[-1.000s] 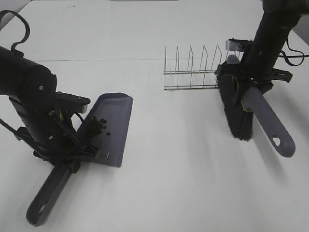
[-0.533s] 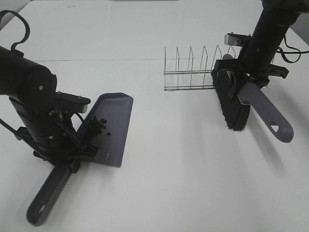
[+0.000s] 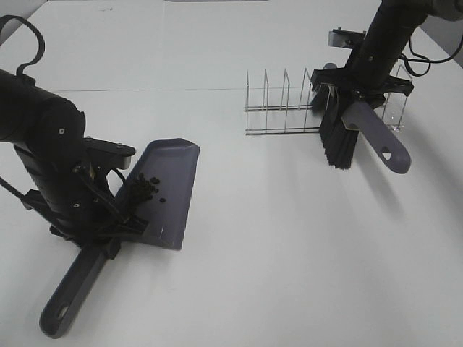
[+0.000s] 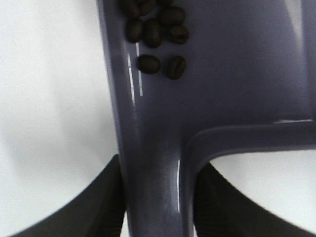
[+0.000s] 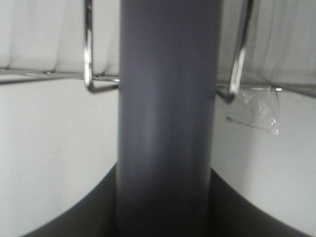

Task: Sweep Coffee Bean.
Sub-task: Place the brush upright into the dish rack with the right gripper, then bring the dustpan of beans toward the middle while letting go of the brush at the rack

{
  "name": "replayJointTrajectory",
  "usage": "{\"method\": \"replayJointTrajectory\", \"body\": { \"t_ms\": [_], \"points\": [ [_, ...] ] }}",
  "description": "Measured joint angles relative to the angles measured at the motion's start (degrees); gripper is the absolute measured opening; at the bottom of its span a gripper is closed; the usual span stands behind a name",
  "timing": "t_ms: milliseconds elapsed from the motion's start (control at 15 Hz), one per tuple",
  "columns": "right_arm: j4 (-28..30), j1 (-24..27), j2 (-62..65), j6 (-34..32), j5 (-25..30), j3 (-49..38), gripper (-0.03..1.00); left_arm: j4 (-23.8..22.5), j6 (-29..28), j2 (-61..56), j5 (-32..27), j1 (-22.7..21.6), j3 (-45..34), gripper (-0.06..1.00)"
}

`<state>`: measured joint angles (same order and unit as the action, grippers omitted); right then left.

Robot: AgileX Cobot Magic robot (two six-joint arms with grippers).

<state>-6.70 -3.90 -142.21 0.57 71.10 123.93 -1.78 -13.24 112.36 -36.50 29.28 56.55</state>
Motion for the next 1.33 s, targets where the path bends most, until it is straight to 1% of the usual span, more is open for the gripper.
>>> {"method": "replayJointTrajectory", "body": {
  "t_ms": [533,600,733,800,933,1267,1333],
  "points": [
    [0.0,0.0,-0.8,-1.1,-0.2,1.3,0.3,0.0,-0.1,0.0,-0.5,0.0,0.0,0.35],
    [-0.1,0.0,-0.8,-1.1,-0.3,1.3,0.34,0.0,-0.1,0.0,-0.6,0.0,0.0,0.35],
    [-0.5,0.0,-0.6,-1.4,-0.6,1.3,0.55,0.0,-0.1,0.0,-0.7,0.0,0.0,0.35],
    [-0.5,0.0,-0.3,-1.4,-0.7,1.3,0.62,0.0,-0.1,0.0,-0.8,0.0,0.0,0.35],
    [-0.5,0.0,0.9,-2.1,-0.7,1.3,0.68,0.0,-0.1,0.0,-0.8,0.0,0.0,0.35],
    [-0.4,0.0,6.0,-2.5,-1.1,0.5,0.7,0.0,-0.1,0.0,-0.8,0.0,0.0,0.35],
    [-0.5,0.0,11.0,-2.5,-1.2,-3.0,0.7,0.0,-0.1,0.0,-0.9,0.0,0.1,0.35]
  ]
}}
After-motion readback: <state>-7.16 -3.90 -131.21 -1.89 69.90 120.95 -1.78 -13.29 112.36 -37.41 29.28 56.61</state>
